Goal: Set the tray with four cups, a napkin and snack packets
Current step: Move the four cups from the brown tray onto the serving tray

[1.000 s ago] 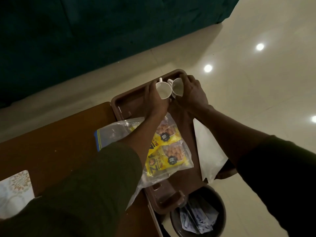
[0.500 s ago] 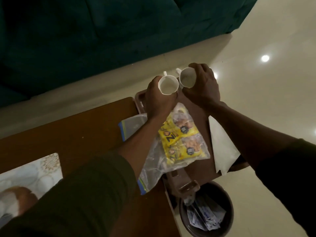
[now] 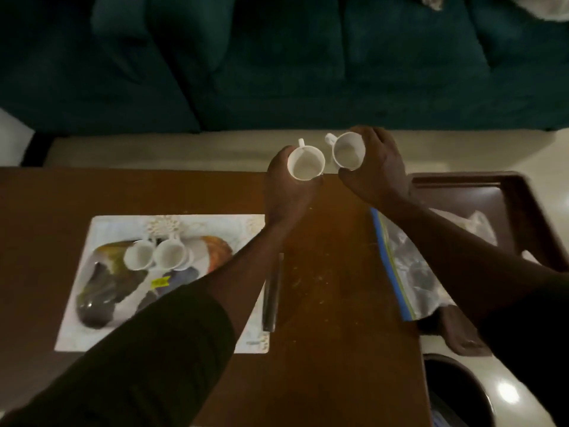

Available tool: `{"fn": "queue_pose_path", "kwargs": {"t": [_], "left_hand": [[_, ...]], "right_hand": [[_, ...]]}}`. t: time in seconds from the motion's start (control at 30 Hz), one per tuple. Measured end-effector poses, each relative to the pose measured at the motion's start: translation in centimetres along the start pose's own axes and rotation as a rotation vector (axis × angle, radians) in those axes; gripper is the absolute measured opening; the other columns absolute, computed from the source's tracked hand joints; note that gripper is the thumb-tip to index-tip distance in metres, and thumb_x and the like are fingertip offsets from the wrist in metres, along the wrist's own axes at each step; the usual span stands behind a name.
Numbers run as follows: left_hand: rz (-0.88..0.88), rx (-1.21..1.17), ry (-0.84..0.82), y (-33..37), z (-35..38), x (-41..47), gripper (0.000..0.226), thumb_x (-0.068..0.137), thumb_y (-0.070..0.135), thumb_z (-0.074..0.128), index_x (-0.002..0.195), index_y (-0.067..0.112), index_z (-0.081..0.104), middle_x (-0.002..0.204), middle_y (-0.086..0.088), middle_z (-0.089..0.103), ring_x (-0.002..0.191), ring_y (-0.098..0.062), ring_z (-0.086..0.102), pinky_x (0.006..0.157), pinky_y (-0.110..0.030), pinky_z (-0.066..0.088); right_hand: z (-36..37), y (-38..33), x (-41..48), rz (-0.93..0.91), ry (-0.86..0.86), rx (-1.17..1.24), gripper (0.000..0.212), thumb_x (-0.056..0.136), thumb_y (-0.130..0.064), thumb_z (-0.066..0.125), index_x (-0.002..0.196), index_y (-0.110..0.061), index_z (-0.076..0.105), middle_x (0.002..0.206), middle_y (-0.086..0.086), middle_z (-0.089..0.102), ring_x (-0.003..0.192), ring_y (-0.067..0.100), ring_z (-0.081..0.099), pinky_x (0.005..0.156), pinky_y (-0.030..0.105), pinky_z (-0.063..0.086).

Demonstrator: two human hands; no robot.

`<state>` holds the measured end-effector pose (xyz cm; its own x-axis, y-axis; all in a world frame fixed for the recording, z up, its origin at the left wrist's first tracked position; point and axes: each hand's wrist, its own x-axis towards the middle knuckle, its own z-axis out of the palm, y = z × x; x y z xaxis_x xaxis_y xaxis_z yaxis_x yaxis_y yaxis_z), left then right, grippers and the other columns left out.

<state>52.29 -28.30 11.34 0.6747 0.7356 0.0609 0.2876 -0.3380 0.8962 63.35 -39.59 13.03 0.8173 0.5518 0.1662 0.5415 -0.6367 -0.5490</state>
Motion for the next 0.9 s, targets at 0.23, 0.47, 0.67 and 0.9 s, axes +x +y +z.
{"fn": "queue_pose_path", "kwargs": {"t": [0.23,0.47,0.67,0.9], "left_hand": [[0.001,0.074,0.171,-5.5,-15.7,-1.1,0.058,0.074,0.04,0.08,0.124,0.022,0.054,0.117,0.009,0.065,0.101,-0.009,0.062,0.086,-0.021,0.053],[-0.152,0.265,0.3,-14.2,-26.9,-10.3,0.069,0.067,0.037,0.084,0.123,0.011,0.051,0.118,-0.006,0.062,0.106,-0.014,0.058,0.086,-0.031,0.05],[-0.34,0.253,0.272,-19.4,-28.6,-14.3,0.071,0.062,0.019,0.089,0.121,0.004,0.053,0.118,-0.012,0.061,0.105,-0.032,0.061,0.079,-0.039,0.053],[-0.398,0.208,0.255,-22.8,-27.4,-14.9,0.069,0.065,0.028,0.088,0.12,0.009,0.051,0.115,-0.01,0.062,0.104,-0.028,0.061,0.079,-0.036,0.05]], "right_hand": [[7.0,-14.3,-2.5,-0.046,-0.023,0.208,0.066,0.072,-0.02,0.082,0.129,-0.01,0.051,0.13,0.01,0.056,0.117,0.025,0.054,0.092,0.036,0.049],[15.5,-20.5,-12.8,-0.068,-0.246,0.191,0.07,0.06,-0.016,0.081,0.125,-0.017,0.054,0.124,0.002,0.059,0.111,0.021,0.057,0.082,0.036,0.055],[19.5,-20.5,-19.0,-0.143,-0.43,0.03,0.069,0.063,-0.021,0.076,0.127,-0.021,0.049,0.132,0.0,0.053,0.118,0.025,0.055,0.071,0.028,0.051],[22.1,-20.5,-19.9,-0.235,-0.614,-0.005,0.069,0.069,-0.014,0.072,0.133,-0.02,0.045,0.134,-0.003,0.05,0.124,0.022,0.05,0.08,0.04,0.057]]}}
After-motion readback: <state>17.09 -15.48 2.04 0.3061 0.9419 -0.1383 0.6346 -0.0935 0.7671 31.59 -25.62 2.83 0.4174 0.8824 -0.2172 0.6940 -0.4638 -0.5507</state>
